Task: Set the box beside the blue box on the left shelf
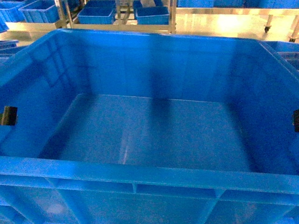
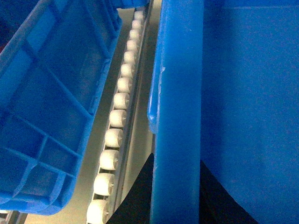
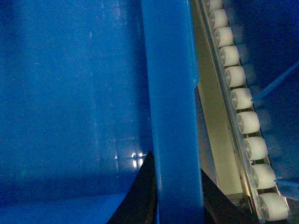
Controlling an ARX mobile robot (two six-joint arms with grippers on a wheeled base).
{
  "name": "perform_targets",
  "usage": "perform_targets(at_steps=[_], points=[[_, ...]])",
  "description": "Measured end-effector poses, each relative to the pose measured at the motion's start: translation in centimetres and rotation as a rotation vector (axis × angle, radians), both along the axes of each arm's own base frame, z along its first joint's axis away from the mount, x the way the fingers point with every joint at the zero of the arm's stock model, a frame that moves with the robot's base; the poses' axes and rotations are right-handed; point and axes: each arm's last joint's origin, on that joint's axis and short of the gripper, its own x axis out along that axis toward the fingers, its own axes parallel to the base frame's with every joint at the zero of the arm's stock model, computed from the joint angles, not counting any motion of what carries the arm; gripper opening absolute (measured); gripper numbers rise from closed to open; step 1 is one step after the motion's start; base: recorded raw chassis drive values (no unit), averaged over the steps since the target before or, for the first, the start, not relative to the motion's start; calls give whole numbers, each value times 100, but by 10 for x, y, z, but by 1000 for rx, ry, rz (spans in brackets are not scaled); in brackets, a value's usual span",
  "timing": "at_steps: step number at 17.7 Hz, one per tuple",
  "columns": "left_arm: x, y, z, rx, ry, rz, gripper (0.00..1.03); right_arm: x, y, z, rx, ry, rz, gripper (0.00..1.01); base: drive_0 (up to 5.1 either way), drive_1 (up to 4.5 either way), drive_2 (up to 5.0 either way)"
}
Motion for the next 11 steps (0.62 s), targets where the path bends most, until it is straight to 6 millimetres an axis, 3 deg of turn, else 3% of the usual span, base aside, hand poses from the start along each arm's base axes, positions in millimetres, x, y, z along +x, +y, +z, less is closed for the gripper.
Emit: perform_targets(at_steps=[8, 9, 11], points=[[3, -6, -11, -51, 60, 1, 12, 1, -6, 5, -38, 6, -2, 11, 0, 0, 0], [3, -6, -11, -49, 56, 5, 14, 1, -6, 5, -36, 6, 2, 11, 0, 0, 0], [4, -9, -7, 15, 1, 77, 35, -2, -3, 10, -41, -12, -61, 28, 0, 0, 0]])
